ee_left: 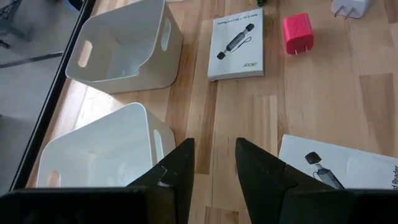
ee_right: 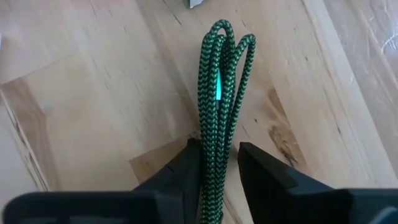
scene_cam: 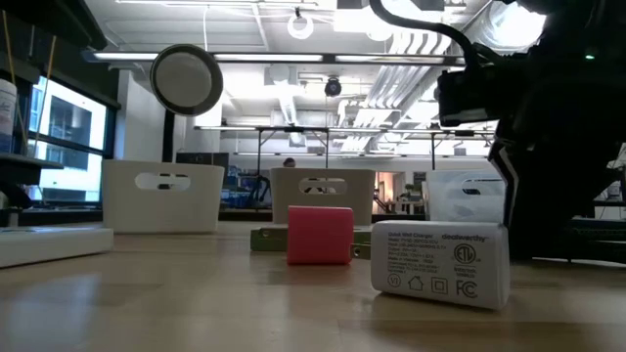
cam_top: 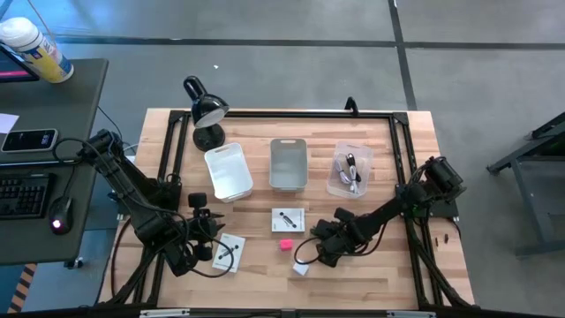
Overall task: Pick and place items into bin
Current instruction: Put the green charger cable into the transparent bin
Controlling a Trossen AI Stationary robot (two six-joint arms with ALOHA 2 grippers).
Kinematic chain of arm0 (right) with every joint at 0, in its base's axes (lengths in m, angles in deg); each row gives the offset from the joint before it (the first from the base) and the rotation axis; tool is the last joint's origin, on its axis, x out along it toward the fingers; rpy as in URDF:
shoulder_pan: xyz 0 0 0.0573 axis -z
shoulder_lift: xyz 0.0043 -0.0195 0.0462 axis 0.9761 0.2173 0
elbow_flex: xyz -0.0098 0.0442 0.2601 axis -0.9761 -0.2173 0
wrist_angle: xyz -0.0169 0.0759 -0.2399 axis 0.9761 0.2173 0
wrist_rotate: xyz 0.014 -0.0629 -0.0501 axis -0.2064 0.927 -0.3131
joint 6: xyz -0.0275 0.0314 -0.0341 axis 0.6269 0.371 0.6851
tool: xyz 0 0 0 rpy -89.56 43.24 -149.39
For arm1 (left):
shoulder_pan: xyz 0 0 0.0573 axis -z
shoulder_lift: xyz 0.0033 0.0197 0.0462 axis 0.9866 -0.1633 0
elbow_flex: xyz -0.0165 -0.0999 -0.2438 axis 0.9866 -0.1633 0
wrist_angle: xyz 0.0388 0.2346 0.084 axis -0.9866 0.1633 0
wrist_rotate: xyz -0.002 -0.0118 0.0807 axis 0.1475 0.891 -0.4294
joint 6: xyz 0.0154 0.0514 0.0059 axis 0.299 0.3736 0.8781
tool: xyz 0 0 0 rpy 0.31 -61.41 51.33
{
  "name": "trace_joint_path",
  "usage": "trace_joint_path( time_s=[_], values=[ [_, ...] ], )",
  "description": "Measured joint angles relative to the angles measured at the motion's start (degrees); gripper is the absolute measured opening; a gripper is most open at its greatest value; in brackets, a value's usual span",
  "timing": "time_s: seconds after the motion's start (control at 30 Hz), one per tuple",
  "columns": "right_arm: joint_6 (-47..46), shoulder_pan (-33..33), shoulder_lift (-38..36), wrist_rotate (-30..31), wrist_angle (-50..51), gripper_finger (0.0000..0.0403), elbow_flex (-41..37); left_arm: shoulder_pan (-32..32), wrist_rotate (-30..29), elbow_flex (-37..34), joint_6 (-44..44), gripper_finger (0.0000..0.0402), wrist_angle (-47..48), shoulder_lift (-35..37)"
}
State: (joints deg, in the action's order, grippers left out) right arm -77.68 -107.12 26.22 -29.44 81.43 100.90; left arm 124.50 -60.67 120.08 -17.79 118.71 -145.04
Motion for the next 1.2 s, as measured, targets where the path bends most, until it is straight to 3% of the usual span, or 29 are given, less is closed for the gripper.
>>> trace_joint_path(
  time_s=[0.4, 0.73, 1.03, 1.2],
  values=[
    [0.2, 0.0, 0.1, -0.2, 0.0, 0.0019, -0.1, 0.0, 0.0, 0.0, 0.0, 0.0104, 0.0, 0.0],
    [0.0, 0.0, 0.1, 0.0, 0.2, 0.0044, -0.1, 0.0, 0.0, 0.0, 0.0, 0.0104, 0.0, 0.0],
    [0.1, 0.0, 0.2, -1.1, 0.2, 0.0015, -0.2, 0.0, 0.0, 0.0, -0.1, 0.0104, 0.0, 0.0],
    [-0.6, 0.1, -0.5, -2.0, 0.3, 0.0029, -0.2, 0.0, 0.0, 0.0, -0.1, 0.0104, 0.0, 0.0]
  ],
)
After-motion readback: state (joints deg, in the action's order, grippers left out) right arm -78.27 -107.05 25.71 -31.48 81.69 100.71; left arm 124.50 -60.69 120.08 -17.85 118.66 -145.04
